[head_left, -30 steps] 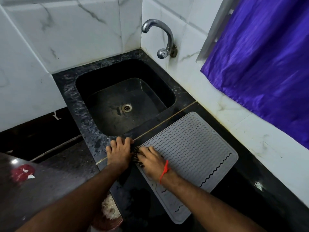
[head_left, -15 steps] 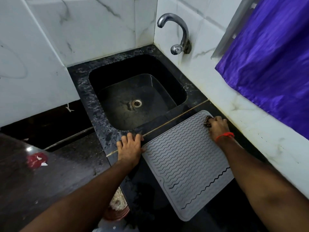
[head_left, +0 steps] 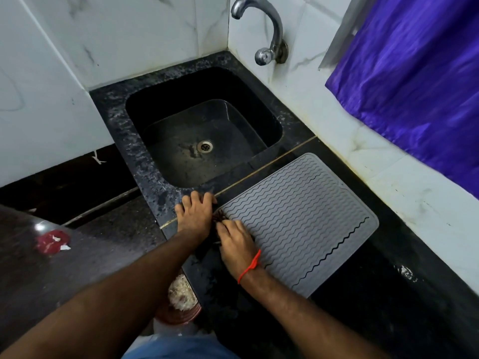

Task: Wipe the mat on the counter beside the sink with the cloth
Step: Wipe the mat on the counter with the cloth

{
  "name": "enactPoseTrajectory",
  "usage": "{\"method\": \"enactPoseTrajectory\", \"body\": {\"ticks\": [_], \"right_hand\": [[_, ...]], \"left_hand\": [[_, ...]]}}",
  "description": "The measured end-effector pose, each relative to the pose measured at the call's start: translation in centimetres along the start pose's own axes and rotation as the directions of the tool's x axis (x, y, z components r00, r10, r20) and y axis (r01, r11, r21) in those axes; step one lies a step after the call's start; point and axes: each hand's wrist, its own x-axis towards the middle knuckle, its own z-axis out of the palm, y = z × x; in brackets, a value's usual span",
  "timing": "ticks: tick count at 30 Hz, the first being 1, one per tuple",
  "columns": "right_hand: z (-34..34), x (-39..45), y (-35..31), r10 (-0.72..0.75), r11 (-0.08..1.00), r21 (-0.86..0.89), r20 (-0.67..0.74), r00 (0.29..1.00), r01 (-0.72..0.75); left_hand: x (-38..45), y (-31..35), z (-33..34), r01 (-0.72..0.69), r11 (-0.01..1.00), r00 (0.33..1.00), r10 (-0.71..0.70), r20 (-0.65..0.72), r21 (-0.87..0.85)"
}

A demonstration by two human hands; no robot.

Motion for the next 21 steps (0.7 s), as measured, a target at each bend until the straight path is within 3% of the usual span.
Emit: {"method": "enactPoseTrajectory", "body": {"ticks": [3,6,10,12,14,17,21], "right_hand": [[-0.9,-0.7,1.7,-0.088,0.988,-0.125,0.071,0.994,0.096],[-1.9,-0.3,5.2,-0.232,0.957,-0.144,0.142,0.962,0.252],[-5.7,1.6,13.7,-0.296,0.908,-0.233,0.231,0.927,0.348],[-8.0,2.6,19.3,-0.185,0.894,-0.355,0.262,0.947,0.273],[-9.8,3.9,25.2,0.073,0.891,-0.452,0.228,0.971,0.039],[-11.4,5.0,31.3,0.434,0.839,-0.437,0.180,0.883,-0.323],[-9.7,4.7,29.9,0.504,0.821,-0.372,0.115,0.856,-0.434]], "left_hand": [[0.0,-0.5,0.0,0.004,1.000,1.000,-0.005,-0.012,-0.021],[0.1,-0.8,-0.1,-0.010,0.999,1.000,0.010,-0.003,-0.053],[0.0,-0.9,0.1,-0.016,0.996,1.000,0.017,0.002,-0.088],[-0.1,-0.8,0.3,-0.025,0.996,1.000,0.024,-0.008,-0.084],[-0.1,-0.7,0.3,-0.019,0.996,1.000,0.018,-0.011,-0.086],[0.0,-0.6,0.4,-0.014,0.996,1.000,0.013,-0.008,-0.083],[0.0,-0.5,0.4,-0.024,0.995,1.000,0.023,-0.008,-0.093]]}}
